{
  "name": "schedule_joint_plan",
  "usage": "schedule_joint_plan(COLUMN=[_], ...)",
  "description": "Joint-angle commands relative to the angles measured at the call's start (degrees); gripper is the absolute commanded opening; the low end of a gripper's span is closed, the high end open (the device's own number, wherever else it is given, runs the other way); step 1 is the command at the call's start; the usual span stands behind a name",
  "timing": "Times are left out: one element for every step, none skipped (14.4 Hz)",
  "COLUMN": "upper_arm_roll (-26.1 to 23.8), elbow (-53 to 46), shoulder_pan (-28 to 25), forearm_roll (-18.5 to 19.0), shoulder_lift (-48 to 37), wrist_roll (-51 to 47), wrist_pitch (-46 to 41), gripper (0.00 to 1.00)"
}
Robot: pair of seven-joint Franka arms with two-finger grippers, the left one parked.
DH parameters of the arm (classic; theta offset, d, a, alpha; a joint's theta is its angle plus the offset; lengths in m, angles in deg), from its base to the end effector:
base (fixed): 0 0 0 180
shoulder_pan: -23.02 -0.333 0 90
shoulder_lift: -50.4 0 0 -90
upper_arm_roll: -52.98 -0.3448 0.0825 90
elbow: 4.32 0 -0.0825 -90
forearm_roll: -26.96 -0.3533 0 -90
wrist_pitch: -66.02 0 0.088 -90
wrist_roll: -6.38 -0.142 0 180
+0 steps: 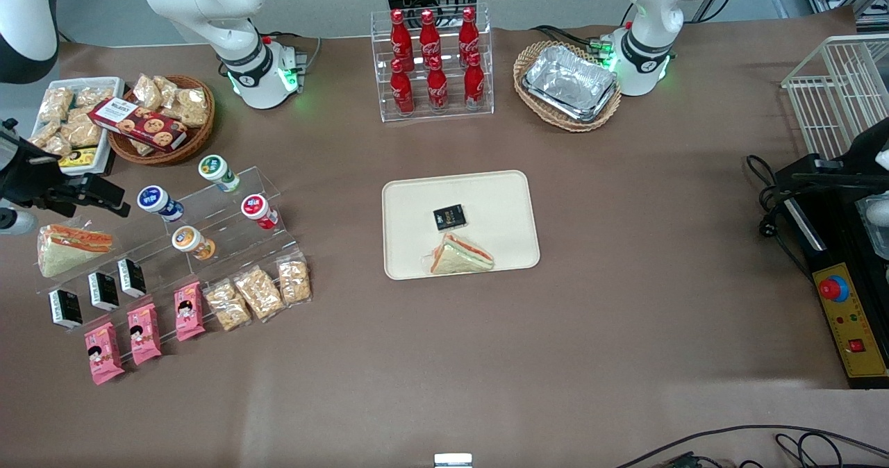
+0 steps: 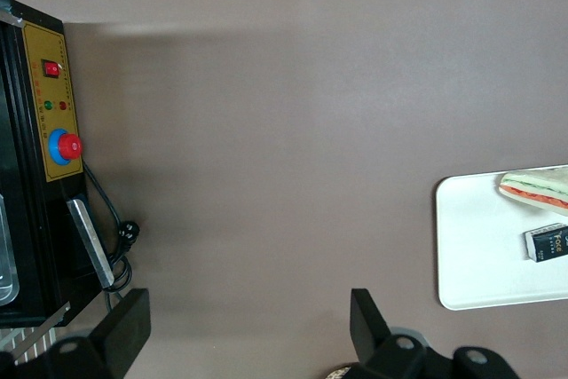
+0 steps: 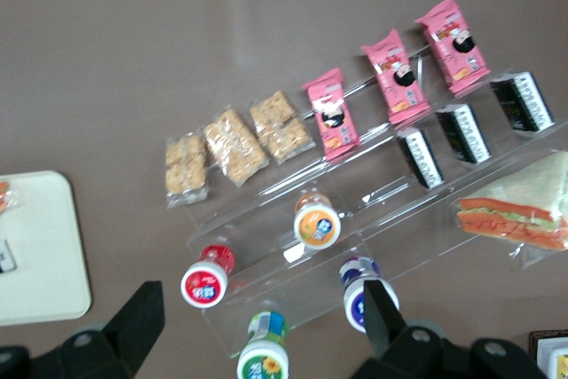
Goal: Place green gum on tray
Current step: 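Move the right gripper over the green-labelled tub on the acrylic rack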
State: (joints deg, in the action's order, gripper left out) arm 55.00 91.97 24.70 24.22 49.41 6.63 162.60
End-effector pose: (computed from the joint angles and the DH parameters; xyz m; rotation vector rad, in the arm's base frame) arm 0.5264 -0.0279 0.5888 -3.0924 0.1008 -0.0371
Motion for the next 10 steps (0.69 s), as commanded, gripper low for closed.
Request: schedule_joint_plan(upper_arm_roll=[-0.1, -0.4, -1.0, -1.1, -1.1, -1.3, -1.8, -1.9, -1.9, -1.9], elbow=[10.4, 15.7, 20.5, 25.2, 29.0, 31.7, 33.2, 33.3, 33.5, 34.0], shoulder_pan=[-1.5, -2.0, -2.7, -2.8, -2.8, -2.9, -2.9, -2.9, -2.8, -2.8], forearm_roll=[-1.5, -1.4, -1.3, -1.2, -1.2, -1.1, -0.8, -0.6, -0.4, -0.4], shoulder_lift=[-9.7, -14.2, -18.4, -21.9, -25.0, -27.2, -28.2, -28.2, -28.2, -28.0], wrist_roll=[-0.2, -0.6, -0.6, -0.5, -0.5, -0.5, -0.4, -0.3, -0.1, 0.0], wrist_pitch=[1.7, 3.5, 4.9, 6.0, 6.4, 6.9, 7.1, 6.9, 6.7, 6.9], gripper=[1.0, 1.0, 1.0, 1.0, 1.0, 1.0, 1.0, 1.0, 1.0, 1.0])
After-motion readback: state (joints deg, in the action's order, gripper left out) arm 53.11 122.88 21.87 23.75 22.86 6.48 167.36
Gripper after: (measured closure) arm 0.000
